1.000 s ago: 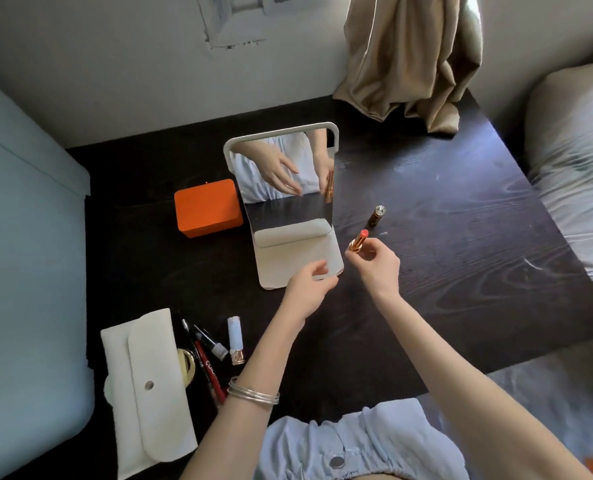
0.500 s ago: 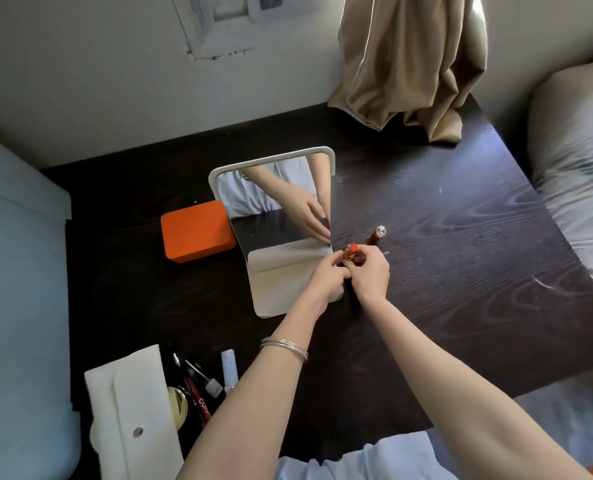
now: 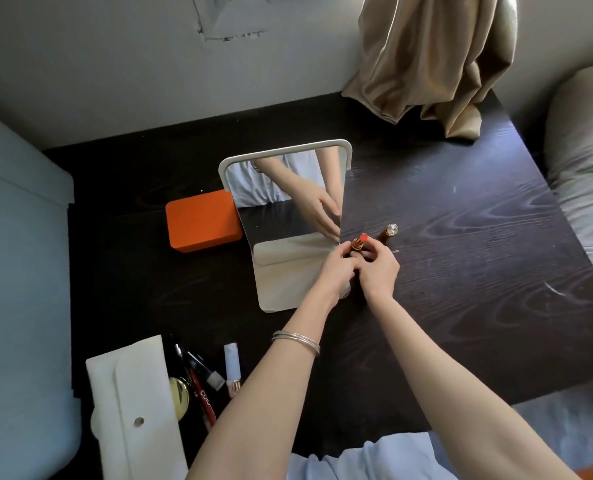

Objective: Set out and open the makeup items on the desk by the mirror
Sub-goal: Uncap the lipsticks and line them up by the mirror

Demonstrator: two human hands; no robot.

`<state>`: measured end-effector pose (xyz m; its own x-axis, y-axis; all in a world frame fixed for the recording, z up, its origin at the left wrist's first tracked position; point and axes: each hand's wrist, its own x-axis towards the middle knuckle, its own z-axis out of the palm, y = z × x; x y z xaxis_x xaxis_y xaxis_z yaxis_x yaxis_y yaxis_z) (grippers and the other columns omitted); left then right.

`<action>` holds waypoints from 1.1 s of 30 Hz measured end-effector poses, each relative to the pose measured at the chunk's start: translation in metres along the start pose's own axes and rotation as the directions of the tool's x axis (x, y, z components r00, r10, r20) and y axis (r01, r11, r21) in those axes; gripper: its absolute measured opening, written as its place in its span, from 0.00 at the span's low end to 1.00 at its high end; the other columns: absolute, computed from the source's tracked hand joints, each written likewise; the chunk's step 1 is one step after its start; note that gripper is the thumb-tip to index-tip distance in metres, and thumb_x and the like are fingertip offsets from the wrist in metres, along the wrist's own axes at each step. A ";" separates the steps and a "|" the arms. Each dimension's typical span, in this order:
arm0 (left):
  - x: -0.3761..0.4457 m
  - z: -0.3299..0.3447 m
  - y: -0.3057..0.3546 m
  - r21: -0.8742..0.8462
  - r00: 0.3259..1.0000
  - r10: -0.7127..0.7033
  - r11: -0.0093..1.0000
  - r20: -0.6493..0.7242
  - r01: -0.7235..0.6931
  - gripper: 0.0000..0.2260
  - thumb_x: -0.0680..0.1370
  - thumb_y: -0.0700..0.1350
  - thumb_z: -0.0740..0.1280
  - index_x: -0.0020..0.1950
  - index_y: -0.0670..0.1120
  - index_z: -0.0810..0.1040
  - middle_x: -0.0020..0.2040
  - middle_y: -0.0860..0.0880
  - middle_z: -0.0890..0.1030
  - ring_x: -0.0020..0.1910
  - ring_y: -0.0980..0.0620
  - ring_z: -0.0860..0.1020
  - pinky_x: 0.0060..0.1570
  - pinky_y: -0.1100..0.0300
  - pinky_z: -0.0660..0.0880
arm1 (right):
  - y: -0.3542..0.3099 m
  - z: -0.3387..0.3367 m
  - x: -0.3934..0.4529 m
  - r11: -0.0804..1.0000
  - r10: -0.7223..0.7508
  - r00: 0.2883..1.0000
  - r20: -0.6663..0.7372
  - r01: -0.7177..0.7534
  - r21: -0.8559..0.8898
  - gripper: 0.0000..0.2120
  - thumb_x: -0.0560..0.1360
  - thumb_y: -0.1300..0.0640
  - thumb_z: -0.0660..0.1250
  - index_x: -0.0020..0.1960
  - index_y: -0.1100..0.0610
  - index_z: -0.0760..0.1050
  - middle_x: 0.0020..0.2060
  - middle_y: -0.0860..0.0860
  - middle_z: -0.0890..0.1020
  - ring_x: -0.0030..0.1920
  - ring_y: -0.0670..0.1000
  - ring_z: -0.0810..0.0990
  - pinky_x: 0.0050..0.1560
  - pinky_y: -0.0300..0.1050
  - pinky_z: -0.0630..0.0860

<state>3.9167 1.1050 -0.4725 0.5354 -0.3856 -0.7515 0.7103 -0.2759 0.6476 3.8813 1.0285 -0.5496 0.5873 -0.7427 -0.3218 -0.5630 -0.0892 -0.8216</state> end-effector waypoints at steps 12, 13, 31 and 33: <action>-0.082 -0.107 -0.102 0.393 0.913 0.172 0.919 -0.370 -0.014 0.10 0.76 0.34 0.64 0.49 0.48 0.79 0.45 0.53 0.81 0.49 0.53 0.80 0.50 0.63 0.75 | 0.001 0.003 -0.111 0.995 0.089 0.835 0.544 -0.048 -0.091 0.03 0.73 0.60 0.70 0.46 0.55 0.77 0.40 0.49 0.81 0.41 0.47 0.78 0.43 0.37 0.72; -0.089 -0.118 -0.108 0.432 0.875 0.196 0.902 -0.443 0.016 0.10 0.76 0.35 0.65 0.50 0.48 0.79 0.47 0.53 0.81 0.49 0.53 0.79 0.48 0.64 0.74 | 0.000 0.010 -0.119 0.991 0.103 0.769 0.630 -0.027 -0.130 0.04 0.73 0.59 0.70 0.47 0.55 0.78 0.41 0.50 0.81 0.41 0.47 0.78 0.43 0.38 0.73; -0.097 -0.135 -0.127 0.766 0.791 0.171 0.432 -0.587 0.475 0.19 0.77 0.54 0.65 0.63 0.44 0.73 0.58 0.46 0.78 0.62 0.46 0.70 0.58 0.55 0.68 | 0.008 0.025 -0.166 0.954 0.223 0.515 0.828 0.059 -0.293 0.10 0.75 0.58 0.68 0.56 0.53 0.75 0.51 0.51 0.82 0.52 0.48 0.80 0.52 0.41 0.78; -0.098 -0.134 -0.125 0.557 0.826 0.037 0.755 -0.562 0.345 0.17 0.76 0.52 0.67 0.61 0.46 0.73 0.59 0.46 0.77 0.61 0.47 0.72 0.59 0.55 0.70 | 0.005 0.022 -0.167 0.974 0.155 0.514 0.844 0.063 -0.217 0.14 0.74 0.56 0.69 0.59 0.54 0.74 0.53 0.50 0.81 0.54 0.46 0.80 0.54 0.41 0.77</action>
<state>3.8368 1.2953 -0.4967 0.7256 0.1661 -0.6677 0.4664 -0.8323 0.2998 3.7927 1.1669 -0.5105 0.7051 0.1645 -0.6898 -0.6379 -0.2778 -0.7183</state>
